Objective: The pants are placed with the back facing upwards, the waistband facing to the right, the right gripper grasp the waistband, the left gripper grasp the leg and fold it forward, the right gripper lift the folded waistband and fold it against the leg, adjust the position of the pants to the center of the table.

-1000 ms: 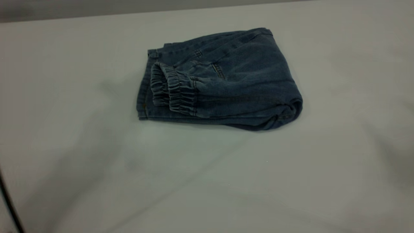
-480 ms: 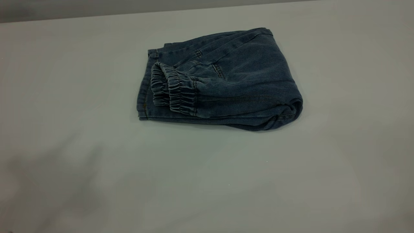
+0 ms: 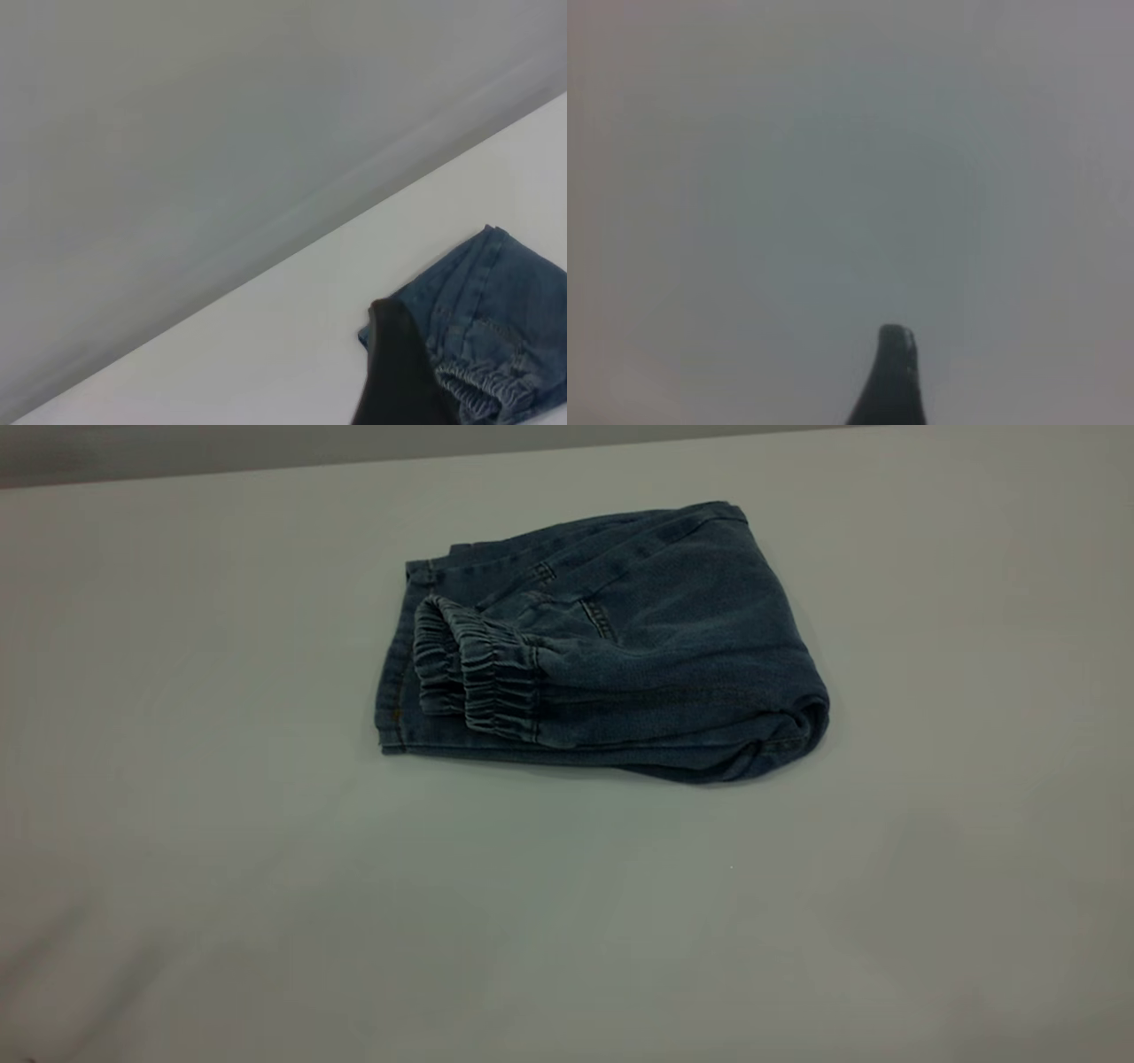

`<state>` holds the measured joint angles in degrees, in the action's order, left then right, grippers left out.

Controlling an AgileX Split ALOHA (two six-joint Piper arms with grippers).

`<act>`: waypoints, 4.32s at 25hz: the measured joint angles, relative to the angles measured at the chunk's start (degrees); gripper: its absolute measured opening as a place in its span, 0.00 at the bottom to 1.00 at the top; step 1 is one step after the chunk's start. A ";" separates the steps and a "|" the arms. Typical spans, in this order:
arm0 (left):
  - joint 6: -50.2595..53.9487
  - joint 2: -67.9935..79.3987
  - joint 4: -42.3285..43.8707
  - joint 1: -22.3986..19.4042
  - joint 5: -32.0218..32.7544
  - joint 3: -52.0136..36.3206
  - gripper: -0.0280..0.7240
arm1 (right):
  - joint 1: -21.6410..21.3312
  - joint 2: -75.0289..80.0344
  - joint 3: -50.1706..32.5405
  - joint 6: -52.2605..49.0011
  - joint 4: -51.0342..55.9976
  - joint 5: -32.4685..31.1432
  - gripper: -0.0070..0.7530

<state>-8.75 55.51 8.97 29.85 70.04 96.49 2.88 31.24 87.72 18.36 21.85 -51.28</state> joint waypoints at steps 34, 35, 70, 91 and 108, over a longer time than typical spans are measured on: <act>3.77 -41.69 -0.79 0.00 -0.03 -47.23 0.58 | 0.00 -28.65 -34.62 -2.07 -1.55 -18.67 0.74; 4.12 -42.75 -1.21 0.00 -0.03 -48.55 0.58 | 0.00 -28.93 -36.55 -2.20 -2.47 -18.67 0.74; 7.04 -43.63 -9.48 0.00 -8.15 -67.61 0.58 | 0.00 -31.29 -58.49 -3.07 -9.82 -10.77 0.74; 7.85 -43.63 -8.97 0.00 -8.18 -67.61 0.58 | 0.00 -31.24 -58.49 -3.13 -9.82 -10.77 0.74; 7.77 -51.76 -8.97 -22.68 -8.18 -67.56 0.58 | 0.00 -31.24 -58.49 -3.08 -9.62 -10.77 0.74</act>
<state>-0.98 3.75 0.00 7.17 61.85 28.93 2.88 0.00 29.23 15.28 12.24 -62.05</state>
